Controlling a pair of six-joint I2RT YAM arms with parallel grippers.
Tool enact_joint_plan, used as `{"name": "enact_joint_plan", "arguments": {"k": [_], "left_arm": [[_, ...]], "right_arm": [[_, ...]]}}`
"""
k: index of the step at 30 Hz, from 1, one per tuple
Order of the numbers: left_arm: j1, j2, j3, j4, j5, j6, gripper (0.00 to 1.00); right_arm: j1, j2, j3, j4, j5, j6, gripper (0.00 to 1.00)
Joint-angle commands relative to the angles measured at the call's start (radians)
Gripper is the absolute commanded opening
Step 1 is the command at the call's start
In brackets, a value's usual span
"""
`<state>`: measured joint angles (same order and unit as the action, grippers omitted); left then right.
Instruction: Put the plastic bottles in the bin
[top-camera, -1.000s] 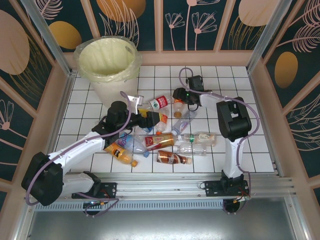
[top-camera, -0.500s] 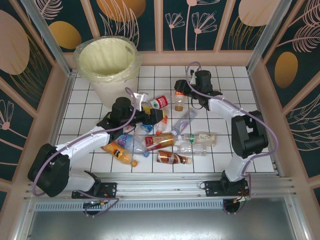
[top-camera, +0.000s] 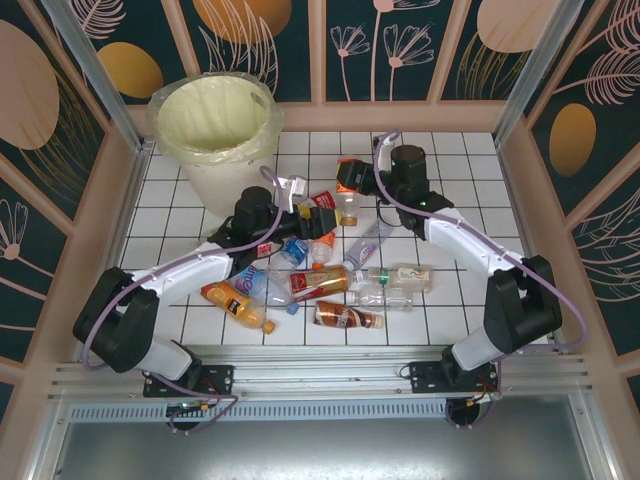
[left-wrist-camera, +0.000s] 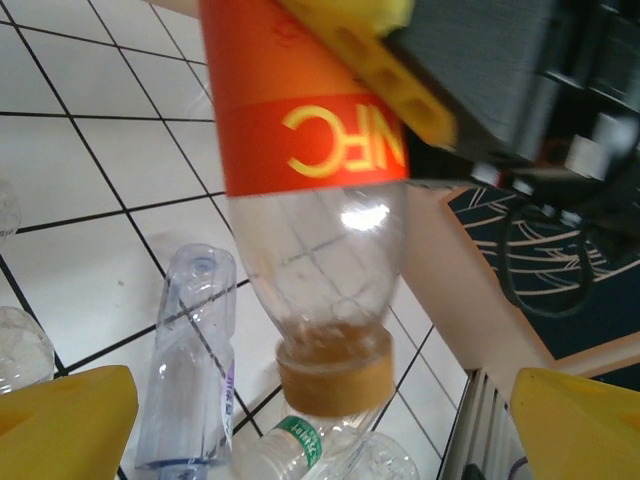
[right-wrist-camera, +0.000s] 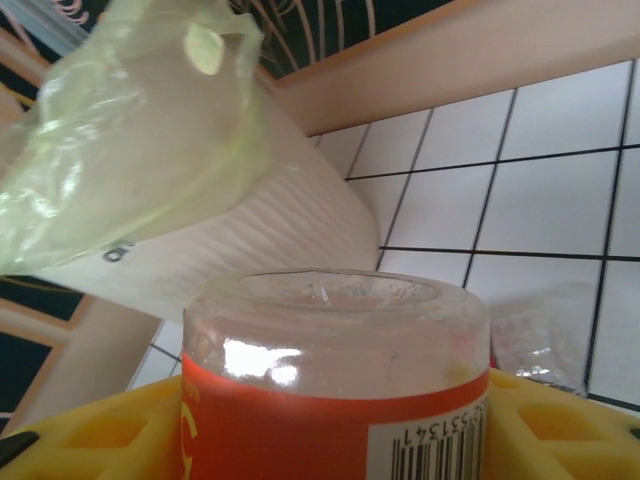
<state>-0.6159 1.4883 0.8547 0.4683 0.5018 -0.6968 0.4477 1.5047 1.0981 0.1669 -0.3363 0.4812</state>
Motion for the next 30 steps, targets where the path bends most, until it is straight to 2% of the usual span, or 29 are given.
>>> {"name": "enact_joint_plan", "arguments": {"k": [1, 10, 30], "left_arm": [[-0.009, 0.027, 0.044, 0.075, 0.015, -0.041, 0.96], [-0.022, 0.083, 0.095, 0.133, 0.042, -0.049, 0.96], [-0.047, 0.128, 0.112, 0.168, 0.064, -0.069, 0.82]], "right_arm": [[0.019, -0.053, -0.021, 0.051, -0.03, 0.016, 0.59], [0.038, -0.083, -0.037, 0.064, -0.066, 0.042, 0.59], [0.051, -0.101, -0.073, 0.101, -0.098, 0.053, 0.59]]}}
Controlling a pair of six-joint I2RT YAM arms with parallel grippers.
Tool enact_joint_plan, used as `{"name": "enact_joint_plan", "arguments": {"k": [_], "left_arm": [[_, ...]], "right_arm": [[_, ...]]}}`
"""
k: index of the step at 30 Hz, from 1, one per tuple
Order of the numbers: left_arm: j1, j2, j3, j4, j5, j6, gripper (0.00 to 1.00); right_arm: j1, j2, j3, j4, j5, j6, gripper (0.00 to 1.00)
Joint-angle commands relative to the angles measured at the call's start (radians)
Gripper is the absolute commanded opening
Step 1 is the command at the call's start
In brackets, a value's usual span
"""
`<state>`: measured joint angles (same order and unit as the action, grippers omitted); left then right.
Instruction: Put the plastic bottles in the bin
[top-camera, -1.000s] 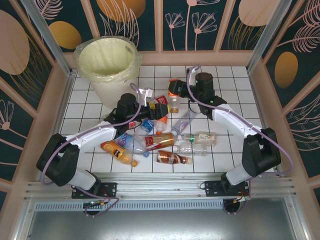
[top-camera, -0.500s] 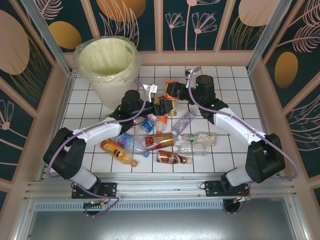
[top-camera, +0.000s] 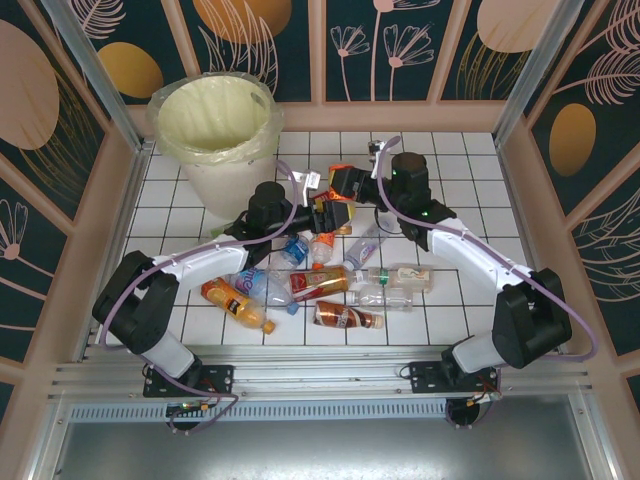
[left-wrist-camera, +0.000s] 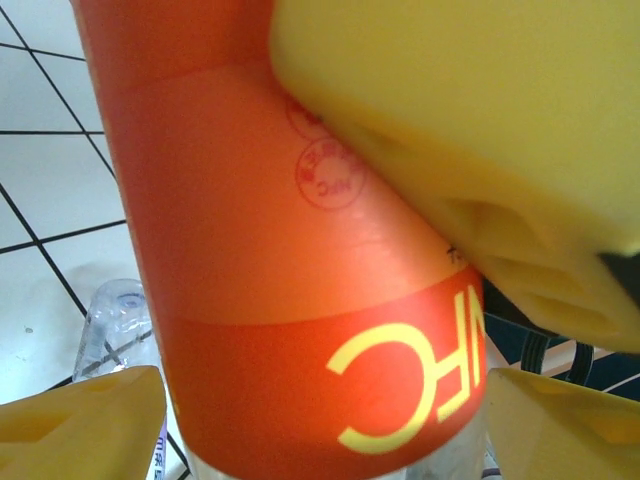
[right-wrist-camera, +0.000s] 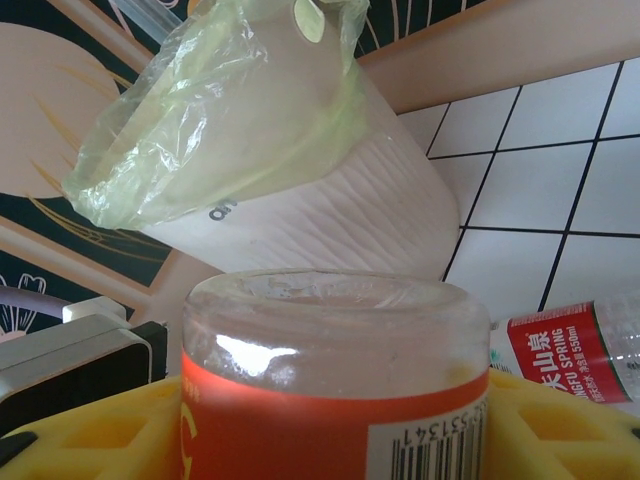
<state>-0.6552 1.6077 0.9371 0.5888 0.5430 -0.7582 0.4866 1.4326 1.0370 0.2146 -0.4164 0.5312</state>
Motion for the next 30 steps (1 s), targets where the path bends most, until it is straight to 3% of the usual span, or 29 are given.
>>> {"name": "enact_joint_plan", "arguments": {"k": [1, 21, 30], "left_arm": [[-0.008, 0.011, 0.029, 0.048, 0.023, -0.007, 0.8], [-0.01, -0.019, 0.029, 0.022, 0.004, 0.003, 0.5], [-0.01, -0.057, 0.08, -0.118, -0.059, 0.07, 0.49]], "right_arm": [[0.011, -0.028, -0.012, 0.052, -0.018, 0.001, 0.59], [0.026, -0.029, -0.015, 0.033, 0.019, -0.025, 0.62], [0.026, -0.083, -0.016, 0.012, 0.021, -0.039, 0.87]]}}
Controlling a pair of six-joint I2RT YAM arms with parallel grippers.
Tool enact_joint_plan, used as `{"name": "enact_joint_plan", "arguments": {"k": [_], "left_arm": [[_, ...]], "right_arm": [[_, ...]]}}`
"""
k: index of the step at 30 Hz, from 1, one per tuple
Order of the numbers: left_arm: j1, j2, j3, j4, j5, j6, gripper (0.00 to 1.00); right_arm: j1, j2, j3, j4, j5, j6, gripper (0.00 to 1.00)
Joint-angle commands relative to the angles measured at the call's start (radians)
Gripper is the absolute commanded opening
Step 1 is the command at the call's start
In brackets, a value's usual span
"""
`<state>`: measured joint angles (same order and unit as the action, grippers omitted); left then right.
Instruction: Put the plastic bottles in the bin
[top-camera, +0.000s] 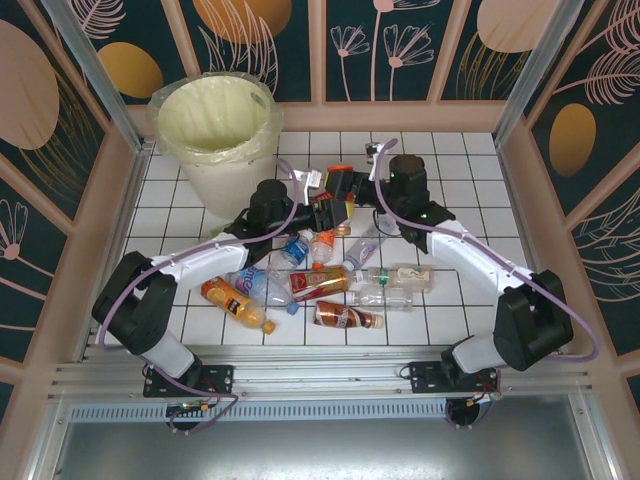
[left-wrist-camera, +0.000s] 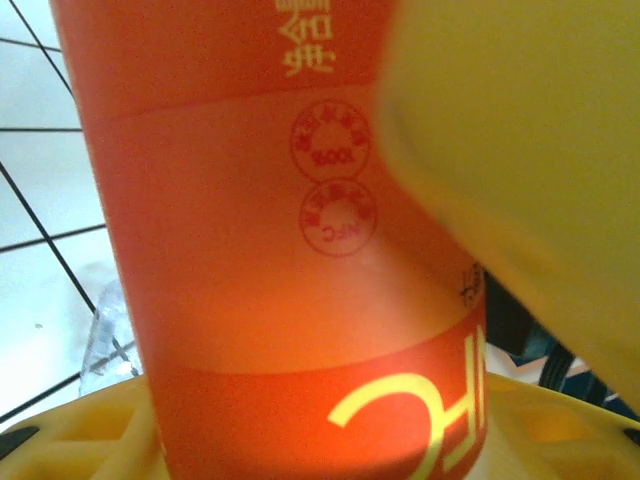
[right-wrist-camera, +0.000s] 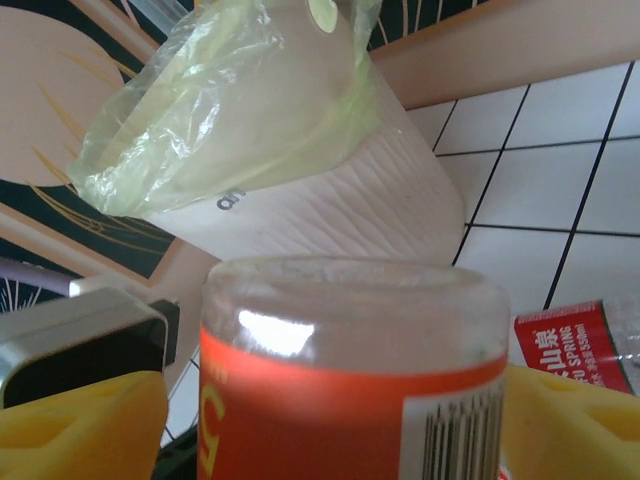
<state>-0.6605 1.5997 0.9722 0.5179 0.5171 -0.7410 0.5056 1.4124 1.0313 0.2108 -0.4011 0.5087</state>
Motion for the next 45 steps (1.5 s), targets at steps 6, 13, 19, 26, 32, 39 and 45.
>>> {"name": "enact_joint_plan", "arguments": {"k": [6, 13, 19, 26, 32, 39, 45], "left_arm": [[-0.005, -0.076, 0.109, -0.21, -0.093, 0.128, 0.49], [-0.003, -0.1, 0.214, -0.417, -0.171, 0.233, 0.49], [0.027, -0.113, 0.371, -0.631, -0.269, 0.337, 0.48], [0.113, -0.129, 0.541, -0.787, -0.364, 0.435, 0.49], [0.203, -0.124, 0.67, -0.849, -0.422, 0.484, 0.49], [0.298, -0.059, 0.799, -0.893, -0.477, 0.525, 0.49], [0.393, 0.029, 0.891, -0.911, -0.467, 0.53, 0.49]], "right_arm": [[-0.003, -0.176, -0.024, -0.055, 0.017, -0.071, 0.93], [-0.016, -0.333, -0.027, -0.169, -0.006, -0.151, 0.95], [-0.015, -0.414, 0.016, -0.3, -0.102, -0.235, 0.96], [-0.014, -0.476, 0.016, -0.34, -0.157, -0.26, 0.97], [-0.01, -0.484, 0.009, -0.342, -0.188, -0.263, 0.99], [0.005, -0.485, -0.003, -0.333, -0.206, -0.26, 0.99], [0.014, -0.484, -0.006, -0.341, -0.207, -0.262, 0.99]]}}
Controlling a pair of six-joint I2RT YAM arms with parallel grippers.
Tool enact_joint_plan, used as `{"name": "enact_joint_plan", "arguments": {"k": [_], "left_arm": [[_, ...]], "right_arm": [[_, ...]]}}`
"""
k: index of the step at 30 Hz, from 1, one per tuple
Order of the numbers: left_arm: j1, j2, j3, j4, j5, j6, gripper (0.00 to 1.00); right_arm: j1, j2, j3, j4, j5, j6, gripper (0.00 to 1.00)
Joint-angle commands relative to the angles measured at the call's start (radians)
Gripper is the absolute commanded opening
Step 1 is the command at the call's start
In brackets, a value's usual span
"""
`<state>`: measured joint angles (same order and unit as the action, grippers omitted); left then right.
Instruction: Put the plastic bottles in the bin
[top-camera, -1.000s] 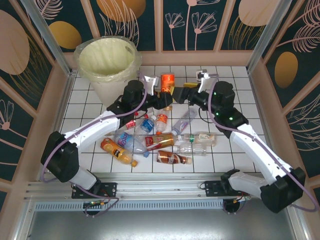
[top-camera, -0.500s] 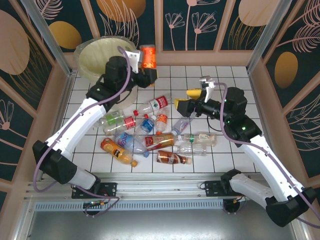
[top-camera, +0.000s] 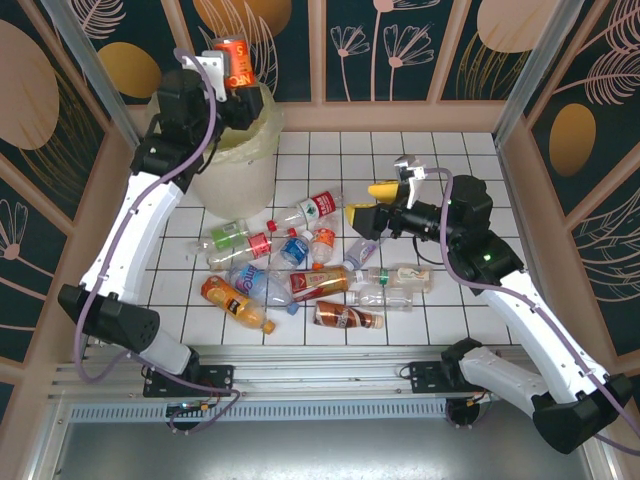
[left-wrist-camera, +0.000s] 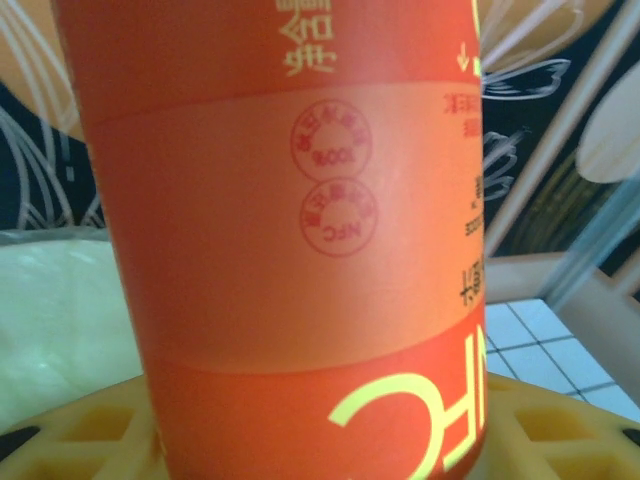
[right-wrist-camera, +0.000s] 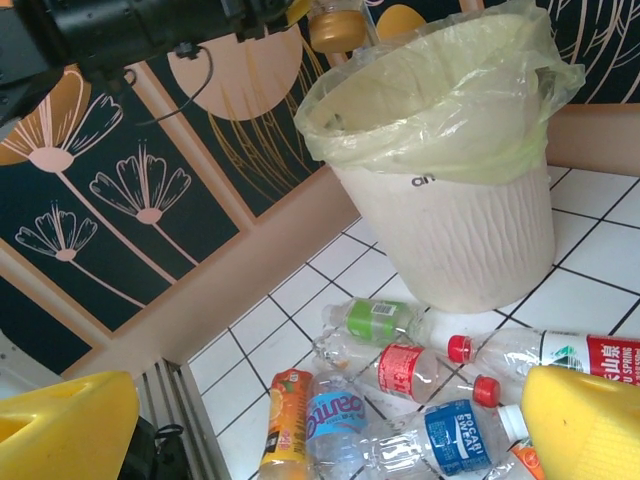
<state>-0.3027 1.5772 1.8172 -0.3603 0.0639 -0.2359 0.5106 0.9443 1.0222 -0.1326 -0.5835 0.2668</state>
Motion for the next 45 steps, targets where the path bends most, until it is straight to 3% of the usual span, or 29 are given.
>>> {"name": "enact_joint_plan", "arguments": {"k": [1, 12, 23, 45], "left_arm": [[0.051, 0.07, 0.063, -0.043, -0.009, 0.026, 0.48], [0.143, 0.258, 0.122, -0.067, 0.007, 0.049, 0.48], [0.151, 0.329, 0.121, -0.113, 0.008, 0.061, 0.5], [0.152, 0.332, 0.152, -0.158, 0.03, 0.049, 0.71]], "right_arm": [[0.011, -0.016, 0.004, 0.001, -0.023, -0.021, 0.99], [0.016, -0.019, -0.018, -0.008, -0.004, -0.023, 0.99], [0.016, -0.012, -0.043, -0.029, 0.072, -0.015, 0.99], [0.016, -0.017, -0.054, -0.059, 0.143, 0.007, 0.99]]}}
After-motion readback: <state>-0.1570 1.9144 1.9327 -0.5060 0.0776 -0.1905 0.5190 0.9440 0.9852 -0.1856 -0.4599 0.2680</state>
